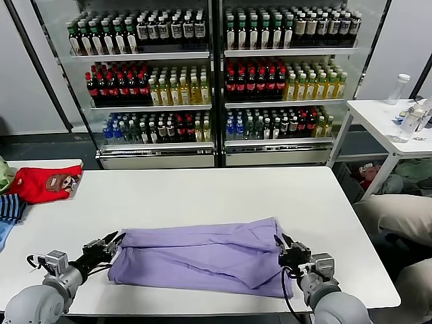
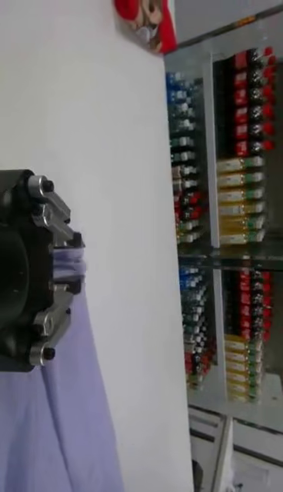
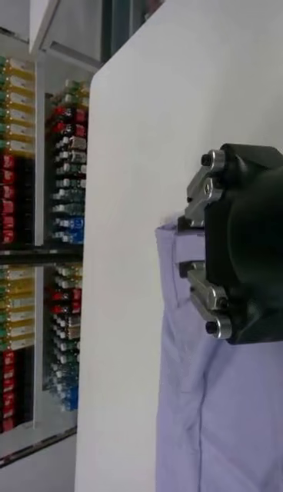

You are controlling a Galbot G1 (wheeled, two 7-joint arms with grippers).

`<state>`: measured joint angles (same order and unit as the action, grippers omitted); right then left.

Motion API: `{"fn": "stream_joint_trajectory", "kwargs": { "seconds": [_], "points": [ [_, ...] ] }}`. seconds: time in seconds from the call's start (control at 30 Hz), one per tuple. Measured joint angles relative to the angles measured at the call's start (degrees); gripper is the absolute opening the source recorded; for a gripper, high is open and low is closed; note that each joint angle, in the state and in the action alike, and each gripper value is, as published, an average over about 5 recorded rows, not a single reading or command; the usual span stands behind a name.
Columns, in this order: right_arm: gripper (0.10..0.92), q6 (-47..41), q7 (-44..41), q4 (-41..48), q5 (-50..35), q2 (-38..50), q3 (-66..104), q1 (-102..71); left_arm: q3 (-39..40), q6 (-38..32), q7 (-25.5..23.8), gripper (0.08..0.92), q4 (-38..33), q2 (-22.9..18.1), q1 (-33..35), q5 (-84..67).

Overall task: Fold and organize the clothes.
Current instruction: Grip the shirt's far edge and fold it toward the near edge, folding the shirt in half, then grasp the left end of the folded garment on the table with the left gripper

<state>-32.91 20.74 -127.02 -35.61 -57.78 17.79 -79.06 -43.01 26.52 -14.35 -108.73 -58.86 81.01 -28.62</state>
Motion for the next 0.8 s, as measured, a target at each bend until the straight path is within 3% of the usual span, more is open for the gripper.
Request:
{"fn": "stream_joint_trajectory", "kwargs": {
  "seconds": [0.3,0.47,0.8],
  "points": [
    [0.748,-0.09,-0.03,-0.76,1.46,-1.68,-0.09,-2.45,3.00,1.20,12.77,0.687,-5.01,-3.28,1.16,-2.09],
    [0.816,-0.12,-0.03,-0.68,1.85,-2.03,-0.24,-2.84,5.52,3.17,18.56,0.804,-5.89,-5.10,1.61,-2.92],
    [0.823,-0.17,-0.01,-0.80,2.40,-2.46,-0.29,-3.36,9.05,5.36,25.88,0.807,-6.20,-7.23,1.52,-3.25]
  ]
}}
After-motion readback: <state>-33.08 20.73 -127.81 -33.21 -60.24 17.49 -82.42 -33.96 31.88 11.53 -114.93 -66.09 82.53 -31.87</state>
